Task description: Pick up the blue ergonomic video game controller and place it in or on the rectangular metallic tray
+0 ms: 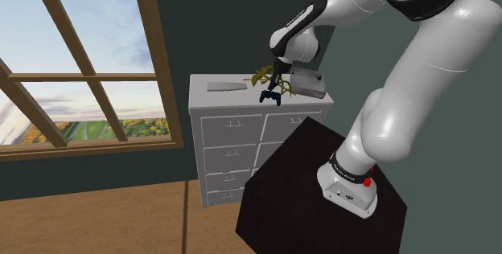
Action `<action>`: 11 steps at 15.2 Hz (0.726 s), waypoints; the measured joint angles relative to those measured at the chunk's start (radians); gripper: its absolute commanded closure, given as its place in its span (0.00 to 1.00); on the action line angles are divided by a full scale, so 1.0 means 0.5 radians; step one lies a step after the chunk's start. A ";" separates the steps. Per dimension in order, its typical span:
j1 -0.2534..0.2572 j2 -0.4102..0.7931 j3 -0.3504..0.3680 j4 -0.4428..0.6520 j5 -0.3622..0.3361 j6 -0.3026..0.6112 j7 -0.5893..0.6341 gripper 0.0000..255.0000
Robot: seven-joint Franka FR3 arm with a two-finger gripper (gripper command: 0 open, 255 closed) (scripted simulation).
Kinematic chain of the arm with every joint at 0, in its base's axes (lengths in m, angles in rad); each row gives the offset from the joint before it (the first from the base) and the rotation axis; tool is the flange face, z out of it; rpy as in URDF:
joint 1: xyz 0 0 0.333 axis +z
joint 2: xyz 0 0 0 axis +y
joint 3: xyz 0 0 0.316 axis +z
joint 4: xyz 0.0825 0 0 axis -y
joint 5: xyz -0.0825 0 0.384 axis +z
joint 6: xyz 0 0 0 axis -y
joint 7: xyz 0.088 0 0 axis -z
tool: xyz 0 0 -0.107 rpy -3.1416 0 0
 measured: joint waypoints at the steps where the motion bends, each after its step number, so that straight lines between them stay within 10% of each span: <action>1: 0.000 -0.001 0.000 0.000 -0.002 0.000 0.001 0.00; 3: -0.015 0.039 0.018 -0.004 0.097 0.042 -0.103 0.00; 7: -0.171 0.210 0.209 0.029 0.774 0.138 -1.417 0.00; 11: -0.219 0.353 0.304 0.087 1.031 0.172 -1.743 0.00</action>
